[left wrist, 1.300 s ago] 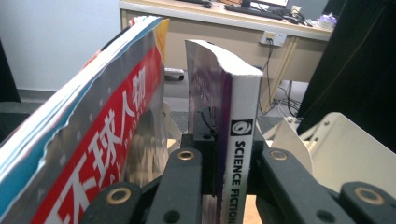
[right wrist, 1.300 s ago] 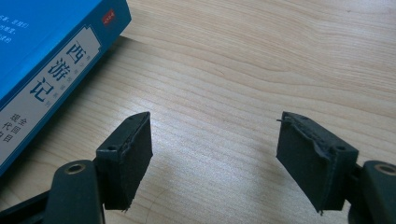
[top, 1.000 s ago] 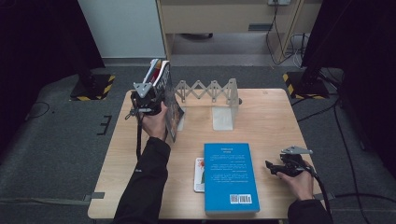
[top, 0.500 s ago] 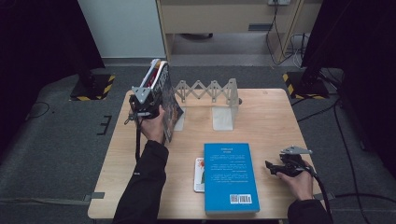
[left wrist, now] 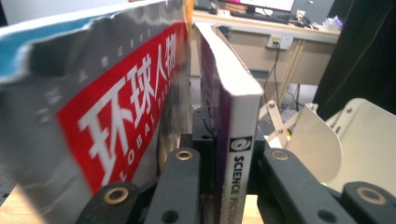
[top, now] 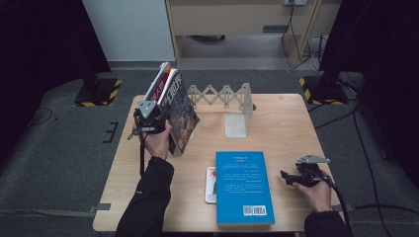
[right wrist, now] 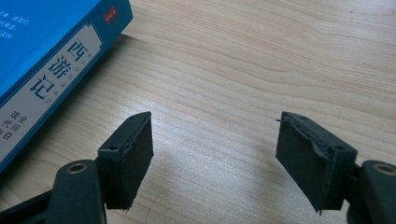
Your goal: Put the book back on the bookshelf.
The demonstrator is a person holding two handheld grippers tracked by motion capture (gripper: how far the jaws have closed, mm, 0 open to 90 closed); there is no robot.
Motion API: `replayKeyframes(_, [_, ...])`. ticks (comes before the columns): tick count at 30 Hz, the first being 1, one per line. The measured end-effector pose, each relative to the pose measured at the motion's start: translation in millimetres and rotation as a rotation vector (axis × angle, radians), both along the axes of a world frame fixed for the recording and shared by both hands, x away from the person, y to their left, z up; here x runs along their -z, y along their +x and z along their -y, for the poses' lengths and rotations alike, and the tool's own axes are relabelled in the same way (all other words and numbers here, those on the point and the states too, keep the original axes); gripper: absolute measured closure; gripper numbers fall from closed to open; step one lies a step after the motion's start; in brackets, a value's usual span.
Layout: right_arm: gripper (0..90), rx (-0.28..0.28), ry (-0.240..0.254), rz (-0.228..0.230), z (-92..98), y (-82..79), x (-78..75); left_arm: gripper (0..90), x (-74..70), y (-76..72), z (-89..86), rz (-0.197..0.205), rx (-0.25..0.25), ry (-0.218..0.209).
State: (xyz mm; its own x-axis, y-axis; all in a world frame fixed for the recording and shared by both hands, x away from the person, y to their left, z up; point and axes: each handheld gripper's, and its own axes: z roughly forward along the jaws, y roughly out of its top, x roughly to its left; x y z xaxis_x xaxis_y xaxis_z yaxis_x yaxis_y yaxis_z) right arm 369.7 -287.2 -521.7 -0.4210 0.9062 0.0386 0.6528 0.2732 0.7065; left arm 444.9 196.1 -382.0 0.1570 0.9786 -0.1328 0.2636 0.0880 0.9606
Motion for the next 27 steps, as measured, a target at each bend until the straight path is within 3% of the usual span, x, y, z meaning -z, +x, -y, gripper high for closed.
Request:
replayKeyframes(8, [26.9,-0.001,0.003,-0.001,-0.1,-0.1,-0.1,77.0,-4.4,-1.7,0.5,-0.052,0.011,0.012])
replayKeyframes(15, [26.8,-0.007,0.0,-0.001,-0.1,-0.1,-0.3,69.9,-9.1,-0.5,2.1,-0.06,-0.003,0.001])
replayKeyframes(16, [26.8,-0.007,0.0,-0.002,-0.2,-0.3,-0.4,71.1,-9.9,-0.4,2.1,-0.071,-0.014,0.014])
replayKeyframes(17, [26.8,-0.003,0.005,-0.005,-0.6,-0.6,-0.6,79.5,-10.7,-0.5,1.7,-0.079,-0.022,0.01])
replayKeyframes(21, [26.8,-0.005,0.002,-0.002,-0.2,-0.3,-0.4,81.2,-12.5,-2.7,-1.0,-0.095,-0.016,-0.015])
replayKeyframes(27, [26.9,-0.009,-0.001,0.0,0.2,-0.3,-0.8,81.9,-15.3,-8.6,5.4,-0.069,-0.016,0.014])
